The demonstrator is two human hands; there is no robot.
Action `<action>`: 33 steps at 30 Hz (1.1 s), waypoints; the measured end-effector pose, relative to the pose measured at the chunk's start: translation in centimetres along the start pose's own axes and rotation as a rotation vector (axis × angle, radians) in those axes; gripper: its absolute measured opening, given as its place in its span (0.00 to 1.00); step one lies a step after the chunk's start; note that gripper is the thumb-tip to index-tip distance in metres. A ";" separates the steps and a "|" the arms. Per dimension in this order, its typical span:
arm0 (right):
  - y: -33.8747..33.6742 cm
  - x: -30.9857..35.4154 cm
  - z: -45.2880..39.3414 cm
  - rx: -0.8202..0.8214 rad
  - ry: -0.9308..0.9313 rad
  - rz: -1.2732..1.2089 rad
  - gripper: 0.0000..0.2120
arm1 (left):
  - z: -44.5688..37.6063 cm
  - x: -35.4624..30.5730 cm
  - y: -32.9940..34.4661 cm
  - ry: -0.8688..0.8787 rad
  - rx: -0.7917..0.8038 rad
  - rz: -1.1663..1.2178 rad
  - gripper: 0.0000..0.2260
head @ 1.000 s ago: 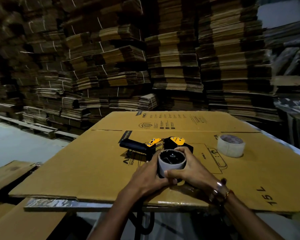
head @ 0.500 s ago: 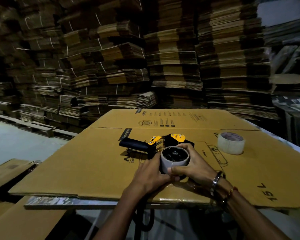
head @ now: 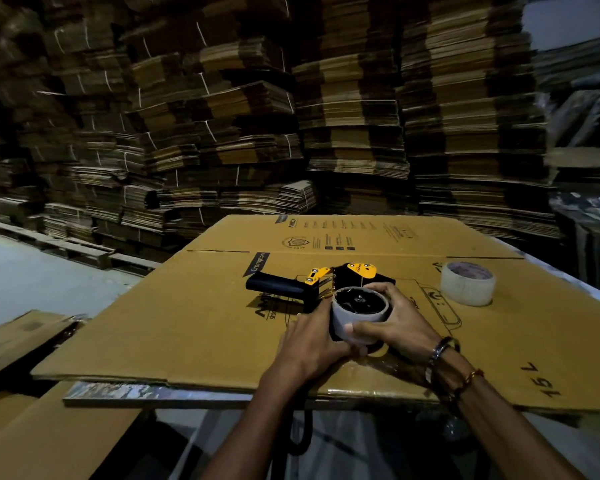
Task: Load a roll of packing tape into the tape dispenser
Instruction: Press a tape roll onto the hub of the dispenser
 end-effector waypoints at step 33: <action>-0.8 -0.2 -0.2 0.133 0.082 -0.008 0.41 | 0.1 -0.1 -1.2 -0.116 0.241 0.216 0.32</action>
Point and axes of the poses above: each hand's wrist, its own z-axis away from the middle knuckle, its own y-axis out of the palm, x = y × z, the point moved 1 cm from there along -z, towards the middle knuckle, and after that the axes turned 3 degrees about -z, right-handed, at the moved point
